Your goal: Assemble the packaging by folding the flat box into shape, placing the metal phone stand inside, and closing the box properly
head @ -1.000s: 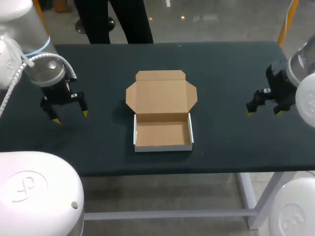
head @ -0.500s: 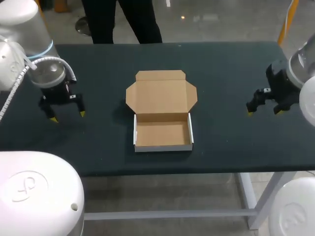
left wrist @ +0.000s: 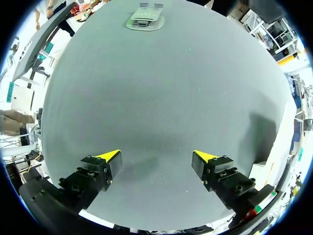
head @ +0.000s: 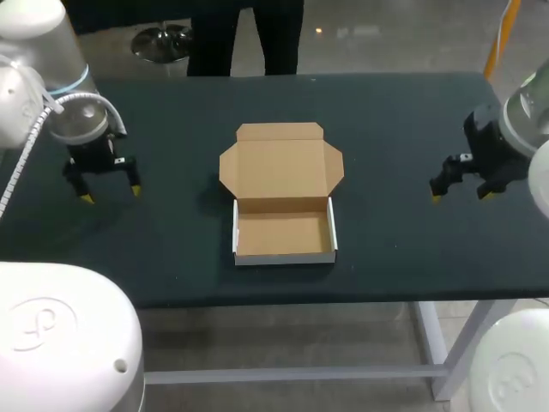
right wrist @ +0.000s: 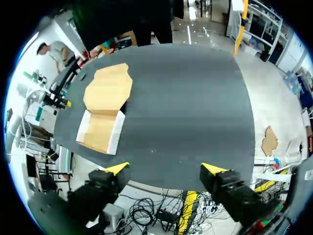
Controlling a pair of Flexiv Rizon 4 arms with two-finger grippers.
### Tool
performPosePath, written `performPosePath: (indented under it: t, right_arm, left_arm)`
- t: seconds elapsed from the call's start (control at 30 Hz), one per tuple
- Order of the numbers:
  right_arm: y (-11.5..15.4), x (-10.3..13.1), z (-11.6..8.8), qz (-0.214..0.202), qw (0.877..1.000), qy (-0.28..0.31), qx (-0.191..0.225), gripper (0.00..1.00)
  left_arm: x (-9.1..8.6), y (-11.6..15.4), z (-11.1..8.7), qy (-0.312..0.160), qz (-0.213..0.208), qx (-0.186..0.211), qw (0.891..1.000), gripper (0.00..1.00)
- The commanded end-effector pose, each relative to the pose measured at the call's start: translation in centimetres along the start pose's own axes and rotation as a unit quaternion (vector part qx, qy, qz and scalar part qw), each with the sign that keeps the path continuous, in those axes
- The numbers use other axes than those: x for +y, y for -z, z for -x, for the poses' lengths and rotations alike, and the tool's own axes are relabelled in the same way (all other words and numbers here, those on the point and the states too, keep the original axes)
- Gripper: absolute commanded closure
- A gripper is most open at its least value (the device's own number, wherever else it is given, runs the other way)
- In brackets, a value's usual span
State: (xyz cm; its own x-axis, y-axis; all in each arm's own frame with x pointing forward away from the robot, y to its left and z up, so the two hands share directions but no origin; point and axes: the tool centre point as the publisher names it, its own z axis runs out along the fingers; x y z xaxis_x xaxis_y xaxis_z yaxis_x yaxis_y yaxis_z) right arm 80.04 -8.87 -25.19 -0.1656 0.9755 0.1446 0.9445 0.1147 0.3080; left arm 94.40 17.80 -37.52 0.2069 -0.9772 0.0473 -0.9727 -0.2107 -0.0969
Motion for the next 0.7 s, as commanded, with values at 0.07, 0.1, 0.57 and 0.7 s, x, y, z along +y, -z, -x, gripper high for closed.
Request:
performPosePath:
  t: [0.07,0.1,0.57,0.7]
  right_arm:
    - [0.2,-0.7,-0.3,0.006,1.000,0.000,-0.004,0.00]
    - [0.2,-0.7,-0.3,0.006,1.000,0.000,-0.004,0.00]
    - [0.2,-0.7,-0.3,0.006,1.000,0.000,-0.004,0.00]
    - [0.2,-0.7,-0.3,0.006,1.000,0.000,-0.004,0.00]
  left_arm:
    - [-2.0,-1.1,0.4,0.001,0.012,-0.004,1.000,0.00]
    - [-2.3,-1.2,0.5,0.001,0.012,-0.005,1.000,0.00]
    - [-6.4,-1.7,1.3,-0.011,0.006,-0.024,1.000,0.00]
    - [-7.6,-2.0,1.5,-0.014,0.005,-0.029,0.999,0.00]
